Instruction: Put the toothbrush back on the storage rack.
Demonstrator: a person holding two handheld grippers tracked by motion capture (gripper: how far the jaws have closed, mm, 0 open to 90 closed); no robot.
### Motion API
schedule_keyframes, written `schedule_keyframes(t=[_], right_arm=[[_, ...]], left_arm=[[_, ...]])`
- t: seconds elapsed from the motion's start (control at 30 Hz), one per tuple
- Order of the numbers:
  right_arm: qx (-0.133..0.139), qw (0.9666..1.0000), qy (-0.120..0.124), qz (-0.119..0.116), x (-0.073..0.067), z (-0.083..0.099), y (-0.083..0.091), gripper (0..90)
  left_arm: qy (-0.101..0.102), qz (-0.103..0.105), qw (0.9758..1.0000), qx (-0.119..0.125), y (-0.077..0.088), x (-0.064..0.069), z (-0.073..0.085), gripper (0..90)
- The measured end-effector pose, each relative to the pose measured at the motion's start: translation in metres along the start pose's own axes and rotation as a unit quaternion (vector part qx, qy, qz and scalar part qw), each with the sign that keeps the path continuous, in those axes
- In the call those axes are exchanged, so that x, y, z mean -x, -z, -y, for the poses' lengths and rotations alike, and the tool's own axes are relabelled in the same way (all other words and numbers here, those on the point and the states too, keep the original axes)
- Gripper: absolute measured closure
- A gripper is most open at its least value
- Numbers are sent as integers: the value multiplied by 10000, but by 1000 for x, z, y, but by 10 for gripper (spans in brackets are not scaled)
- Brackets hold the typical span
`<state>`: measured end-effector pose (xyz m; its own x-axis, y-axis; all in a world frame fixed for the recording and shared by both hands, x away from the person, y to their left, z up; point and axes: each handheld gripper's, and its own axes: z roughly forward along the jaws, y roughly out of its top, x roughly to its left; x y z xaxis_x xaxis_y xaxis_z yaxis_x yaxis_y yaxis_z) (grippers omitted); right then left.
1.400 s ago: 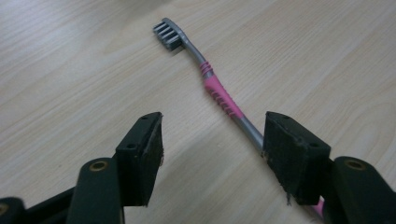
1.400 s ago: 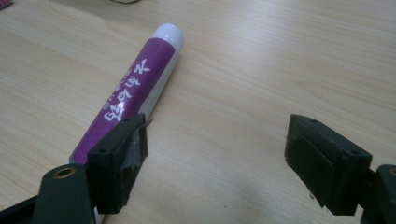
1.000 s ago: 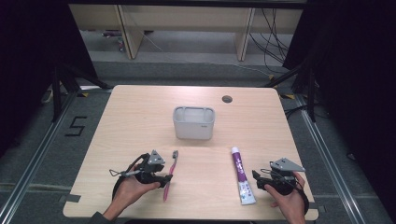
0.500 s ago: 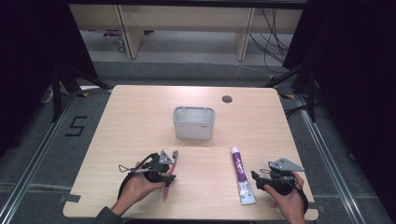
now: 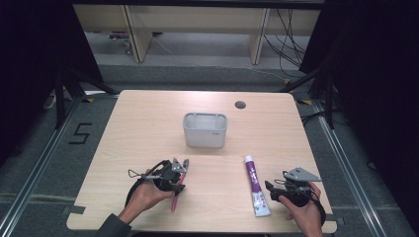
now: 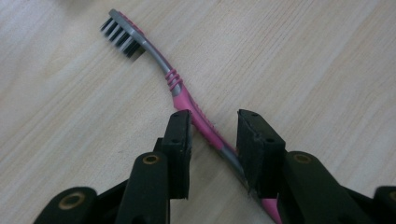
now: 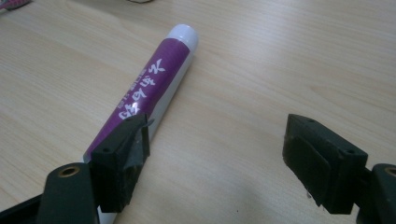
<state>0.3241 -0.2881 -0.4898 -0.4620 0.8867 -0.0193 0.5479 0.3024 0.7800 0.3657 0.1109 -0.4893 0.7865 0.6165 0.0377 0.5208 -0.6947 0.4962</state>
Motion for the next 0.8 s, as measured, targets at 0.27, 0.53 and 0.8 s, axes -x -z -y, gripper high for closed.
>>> schedule_keyframes(t=[0.27,0.53,0.8], right_arm=[[32,10000,35,-12,0,0,1,243],[13,10000,-9,2,-2,-1,1,250],[77,9999,57,55,-1,-1,2,254]], left_arm=[[-117,30,9997,-196,-2,-6,-3,708],[-330,142,9975,-607,-3,-9,-13,768],[-363,263,9947,-926,-6,-9,-22,793]])
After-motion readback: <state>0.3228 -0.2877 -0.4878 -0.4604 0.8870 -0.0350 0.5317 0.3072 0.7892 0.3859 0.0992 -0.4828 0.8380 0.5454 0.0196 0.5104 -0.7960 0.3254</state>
